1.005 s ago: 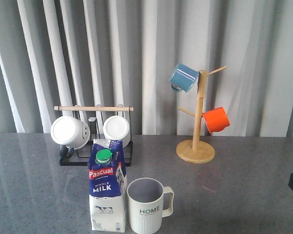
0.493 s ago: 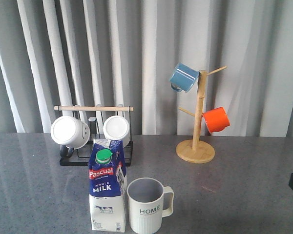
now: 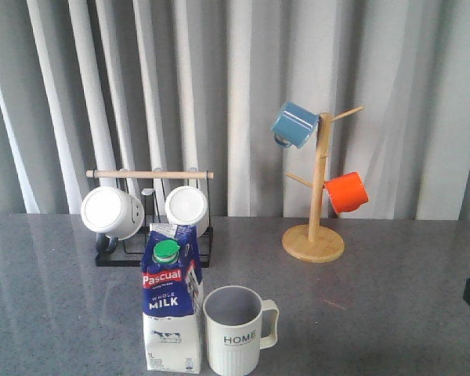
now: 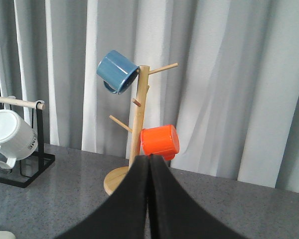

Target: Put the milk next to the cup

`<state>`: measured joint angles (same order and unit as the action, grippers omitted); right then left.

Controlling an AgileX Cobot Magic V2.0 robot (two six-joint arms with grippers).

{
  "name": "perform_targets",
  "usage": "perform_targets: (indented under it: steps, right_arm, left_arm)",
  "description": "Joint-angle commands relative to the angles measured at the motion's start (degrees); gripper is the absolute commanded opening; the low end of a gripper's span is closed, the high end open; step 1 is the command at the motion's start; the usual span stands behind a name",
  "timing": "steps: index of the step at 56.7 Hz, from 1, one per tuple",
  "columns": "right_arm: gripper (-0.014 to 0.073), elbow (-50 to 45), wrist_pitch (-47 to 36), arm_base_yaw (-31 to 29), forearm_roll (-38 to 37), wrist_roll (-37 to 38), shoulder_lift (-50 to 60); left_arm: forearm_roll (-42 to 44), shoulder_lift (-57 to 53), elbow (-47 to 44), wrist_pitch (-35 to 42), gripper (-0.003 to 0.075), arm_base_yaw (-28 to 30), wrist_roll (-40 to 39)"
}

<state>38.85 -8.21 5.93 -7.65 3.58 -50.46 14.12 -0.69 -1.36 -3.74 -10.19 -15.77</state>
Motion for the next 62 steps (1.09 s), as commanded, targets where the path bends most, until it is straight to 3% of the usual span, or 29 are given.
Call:
perform_targets:
  steps: [1, 12, 28, 62]
  right_arm:
    - [-0.0008, 1.78, -3.98, -0.41, -0.07, -0.03, 0.47]
    - [-0.0008, 1.78, -3.98, -0.41, -0.07, -0.03, 0.47]
    - [-0.0008, 1.78, -3.98, -0.41, -0.07, -0.03, 0.47]
    - [-0.0008, 1.78, -4.13, -0.41, -0.07, -0.03, 0.47]
  left_arm:
    - [-0.01, -0.75, 1.13, 2.34, -0.0007, 0.26, -0.02]
    - [-0.01, -0.75, 1.13, -0.24, -0.0007, 0.55, -0.02]
    - [-0.01, -0.75, 1.13, -0.18, -0.0006, 6.74, -0.02]
    - [-0.01, -0.69, 1.3, -0.13, -0.0006, 6.91, -0.02]
